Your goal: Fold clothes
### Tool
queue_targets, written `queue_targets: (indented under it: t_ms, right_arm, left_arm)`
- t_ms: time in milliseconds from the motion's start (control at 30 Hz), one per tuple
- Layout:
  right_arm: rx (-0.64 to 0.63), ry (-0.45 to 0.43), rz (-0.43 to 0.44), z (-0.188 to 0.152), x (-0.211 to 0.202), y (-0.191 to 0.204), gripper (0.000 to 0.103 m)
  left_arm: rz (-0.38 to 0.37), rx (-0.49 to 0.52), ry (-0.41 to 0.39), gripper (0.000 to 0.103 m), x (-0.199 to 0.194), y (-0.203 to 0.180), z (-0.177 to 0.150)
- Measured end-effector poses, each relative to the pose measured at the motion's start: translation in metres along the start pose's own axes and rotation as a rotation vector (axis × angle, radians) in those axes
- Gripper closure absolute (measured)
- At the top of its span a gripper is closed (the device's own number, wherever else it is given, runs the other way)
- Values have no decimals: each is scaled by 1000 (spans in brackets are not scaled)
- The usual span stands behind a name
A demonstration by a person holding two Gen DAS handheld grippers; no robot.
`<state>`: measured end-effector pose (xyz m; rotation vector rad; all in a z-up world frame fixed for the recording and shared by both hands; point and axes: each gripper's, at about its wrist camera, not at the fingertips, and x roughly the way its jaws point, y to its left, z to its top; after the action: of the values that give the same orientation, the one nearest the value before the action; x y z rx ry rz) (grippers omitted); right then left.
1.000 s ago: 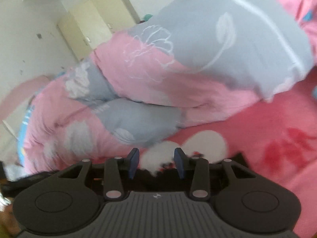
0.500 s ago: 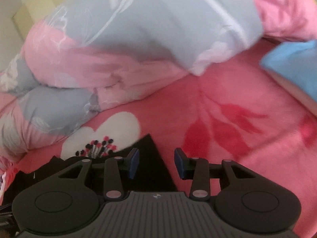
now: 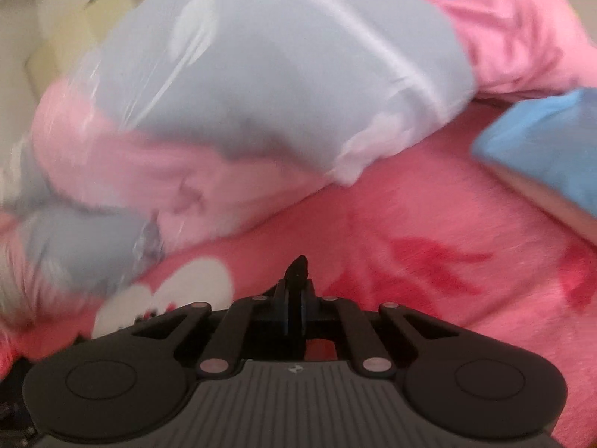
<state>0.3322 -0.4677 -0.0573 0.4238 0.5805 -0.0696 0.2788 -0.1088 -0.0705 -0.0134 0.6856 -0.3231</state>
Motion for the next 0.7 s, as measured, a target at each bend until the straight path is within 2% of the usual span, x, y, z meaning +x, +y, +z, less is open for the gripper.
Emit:
queue_targets:
  t_ms: [133, 267, 467, 567, 633, 700]
  right_arm:
    - [99, -31, -16, 2, -2, -26, 99]
    - [149, -20, -42, -5, 6, -41, 99]
    - [237, 39, -16, -3, 11, -59, 97]
    - [257, 48, -12, 3, -1, -62, 86]
    - [269, 29, -6, 7, -17, -67, 71]
    - [279, 49, 35, 6, -34, -72, 68]
  left_arm:
    - [5, 9, 0, 24, 0, 0, 0]
    - [11, 23, -2, 23, 1, -1, 0]
    - [20, 41, -6, 22, 2, -2, -1]
    - [18, 39, -6, 22, 2, -2, -1]
    - [17, 39, -6, 22, 2, -2, -1]
    - [17, 38, -6, 22, 2, -2, -1]
